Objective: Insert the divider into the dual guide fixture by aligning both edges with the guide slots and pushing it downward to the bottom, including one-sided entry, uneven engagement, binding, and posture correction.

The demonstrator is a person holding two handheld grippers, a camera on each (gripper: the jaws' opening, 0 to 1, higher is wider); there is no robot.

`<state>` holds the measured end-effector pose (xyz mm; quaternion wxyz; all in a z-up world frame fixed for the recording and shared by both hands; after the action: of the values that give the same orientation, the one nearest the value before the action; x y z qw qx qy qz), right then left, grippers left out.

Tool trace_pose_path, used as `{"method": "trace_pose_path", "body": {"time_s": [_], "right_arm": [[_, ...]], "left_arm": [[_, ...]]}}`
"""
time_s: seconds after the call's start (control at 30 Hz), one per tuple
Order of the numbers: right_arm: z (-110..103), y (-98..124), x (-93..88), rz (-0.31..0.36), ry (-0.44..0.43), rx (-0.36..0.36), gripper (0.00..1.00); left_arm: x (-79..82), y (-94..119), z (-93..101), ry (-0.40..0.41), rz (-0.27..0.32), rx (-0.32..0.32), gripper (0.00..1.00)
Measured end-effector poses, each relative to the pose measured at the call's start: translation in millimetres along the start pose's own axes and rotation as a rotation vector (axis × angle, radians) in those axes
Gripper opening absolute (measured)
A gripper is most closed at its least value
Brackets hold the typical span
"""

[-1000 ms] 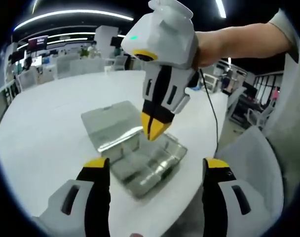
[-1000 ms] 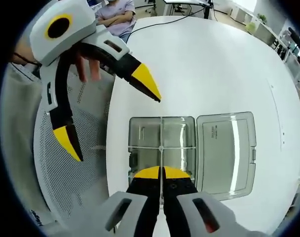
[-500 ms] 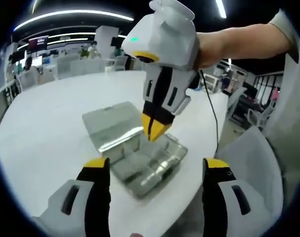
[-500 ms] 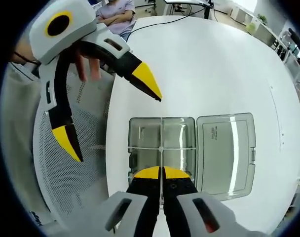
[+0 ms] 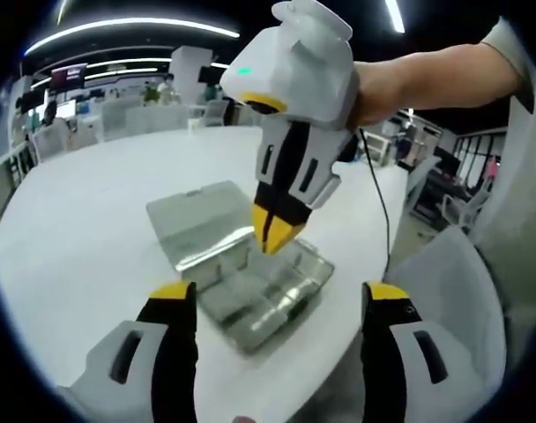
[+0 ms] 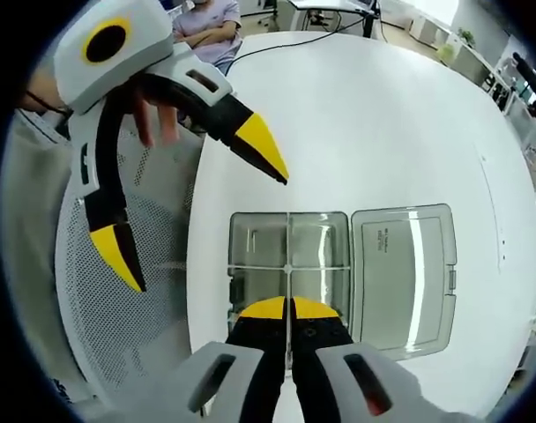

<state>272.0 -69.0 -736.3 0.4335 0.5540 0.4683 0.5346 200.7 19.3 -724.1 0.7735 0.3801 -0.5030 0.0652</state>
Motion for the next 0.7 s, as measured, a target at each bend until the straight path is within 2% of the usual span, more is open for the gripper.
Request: {"method": "trace_pose_path", "body": {"time_s": [0.7], "right_arm": [[-1.8, -7.4, -8.2, 0.061, -0.020, -0.006, 0.00]], "left_arm": [[-0.5, 0.5, -0.5, 0.001, -0.001, -0.002, 0.73]]}}
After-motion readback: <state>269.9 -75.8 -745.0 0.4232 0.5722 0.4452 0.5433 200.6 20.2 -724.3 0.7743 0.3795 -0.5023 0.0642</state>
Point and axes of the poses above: the point that each gripper's makers call its tool centre point, and the gripper's own axes: y roughly backward along the fingers, z roughly to its right, x roughly out of its top, the point moved 6 cm from there along y, roughly backward along the fingers, and after that the axes turned 4 degrees about -z, right-handed, at the moved point
